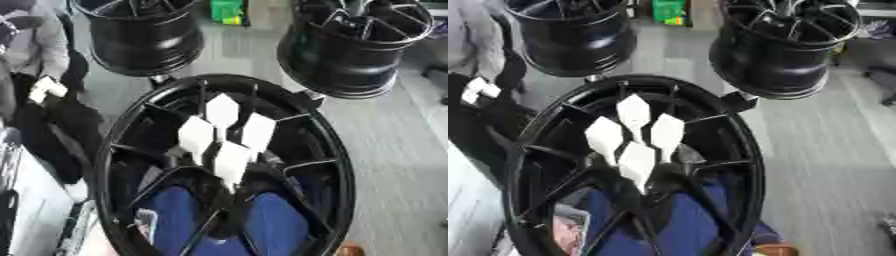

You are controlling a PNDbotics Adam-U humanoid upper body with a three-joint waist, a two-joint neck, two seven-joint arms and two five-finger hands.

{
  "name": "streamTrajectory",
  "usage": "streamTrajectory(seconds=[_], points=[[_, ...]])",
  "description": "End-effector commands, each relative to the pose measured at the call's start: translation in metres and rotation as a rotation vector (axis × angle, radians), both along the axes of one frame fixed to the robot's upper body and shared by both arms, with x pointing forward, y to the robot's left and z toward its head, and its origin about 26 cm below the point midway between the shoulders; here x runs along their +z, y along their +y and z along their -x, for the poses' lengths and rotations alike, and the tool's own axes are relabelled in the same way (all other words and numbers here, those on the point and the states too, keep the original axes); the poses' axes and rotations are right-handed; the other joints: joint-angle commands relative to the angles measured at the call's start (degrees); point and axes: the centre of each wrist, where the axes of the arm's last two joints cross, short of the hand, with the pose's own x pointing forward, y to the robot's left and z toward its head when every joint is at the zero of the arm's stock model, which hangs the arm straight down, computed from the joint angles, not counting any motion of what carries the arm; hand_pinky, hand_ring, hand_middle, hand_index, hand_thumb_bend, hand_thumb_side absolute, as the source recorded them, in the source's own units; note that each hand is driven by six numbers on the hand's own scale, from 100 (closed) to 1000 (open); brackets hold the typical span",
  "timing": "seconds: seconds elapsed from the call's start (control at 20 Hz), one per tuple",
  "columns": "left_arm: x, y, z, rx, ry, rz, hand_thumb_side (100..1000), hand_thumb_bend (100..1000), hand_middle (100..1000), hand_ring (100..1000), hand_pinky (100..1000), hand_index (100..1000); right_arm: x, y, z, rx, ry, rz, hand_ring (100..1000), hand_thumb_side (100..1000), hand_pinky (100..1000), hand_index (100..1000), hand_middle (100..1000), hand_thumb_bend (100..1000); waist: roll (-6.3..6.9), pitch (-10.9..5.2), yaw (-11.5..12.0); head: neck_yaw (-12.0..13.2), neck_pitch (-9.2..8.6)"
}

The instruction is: Pull the pin out of the wheel hub.

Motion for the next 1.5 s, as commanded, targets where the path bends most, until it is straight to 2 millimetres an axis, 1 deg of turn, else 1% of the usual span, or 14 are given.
streamTrajectory(seconds=[0.05,0.4,0.5,0.6,0.65,0.7,0.75,0.85,0.9,1.05,1.15,1.3,1.5], points=[[0.009,0.002,0.003,0.003,-0.032,-0.007,722,100,522,721,677,809,0.009,-0.002,0.001,-0.003,-0.027,0.027,772,493,886,795,758,100,-0.04,-0.57,0.0,0.0,-0.35],[0.009,0.003,0.003,0.002,-0.03,-0.007,724,100,522,722,677,809,0.01,-0.002,0.001,-0.005,-0.018,0.032,774,484,886,796,759,100,-0.14,-0.32,0.0,-0.4,1.48],[0.009,0.003,0.003,0.001,-0.03,-0.008,724,100,522,722,677,809,0.011,-0.003,0.001,-0.005,-0.015,0.038,774,470,886,796,760,100,-0.17,-0.2,0.1,-0.5,1.67],[0.009,0.003,0.003,0.001,-0.03,-0.009,725,100,521,722,677,809,0.012,-0.004,0.001,-0.003,-0.002,0.054,776,431,886,798,762,100,-0.21,-0.03,0.1,-0.5,1.62],[0.01,0.003,0.003,0.001,-0.03,-0.011,724,100,521,722,677,809,0.014,-0.004,0.001,0.0,0.015,0.068,778,401,886,800,764,100,-0.25,0.04,0.1,-0.5,1.58],[0.01,0.003,0.003,0.0,-0.03,-0.013,724,100,521,722,677,809,0.016,-0.005,0.001,0.006,0.044,0.09,780,350,886,803,767,100,-0.3,0.11,0.1,-0.5,1.6],[0.01,0.003,0.003,-0.001,-0.031,-0.016,724,100,521,722,677,809,0.019,-0.007,0.002,0.013,0.081,0.12,785,263,885,808,771,100,-0.37,0.16,0.1,-0.5,1.62],[0.011,0.003,0.003,-0.002,-0.031,-0.021,725,100,521,722,677,809,0.029,-0.01,0.002,0.032,0.183,0.209,797,137,885,819,782,100,-0.52,0.27,0.1,-0.5,1.57],[0.011,0.003,0.003,-0.002,-0.03,-0.024,725,100,521,722,677,809,0.036,-0.012,0.002,0.044,0.244,0.265,805,100,885,827,790,100,-0.61,0.33,0.0,-0.5,1.49],[0.012,0.003,0.003,-0.004,-0.029,-0.028,725,100,521,722,677,810,0.062,-0.016,0.001,0.075,0.421,0.431,825,100,884,845,809,100,-0.99,0.45,-0.1,-0.8,1.28],[0.012,0.002,0.002,-0.009,-0.027,-0.031,725,100,521,722,677,810,0.081,-0.015,-0.001,0.092,0.501,0.516,837,104,884,856,820,100,-1.19,0.47,0.0,-1.0,1.12],[0.012,0.001,0.002,-0.019,-0.027,-0.036,726,100,521,723,677,810,0.103,-0.009,-0.002,0.141,0.638,0.638,860,189,886,870,843,100,-1.53,0.49,0.4,-1.6,0.86],[0.013,-0.001,0.002,-0.033,-0.025,-0.042,726,100,520,723,677,810,0.124,0.0,-0.004,0.236,0.774,0.761,872,238,889,878,855,100,-1.89,0.63,1.1,-2.4,0.43]])
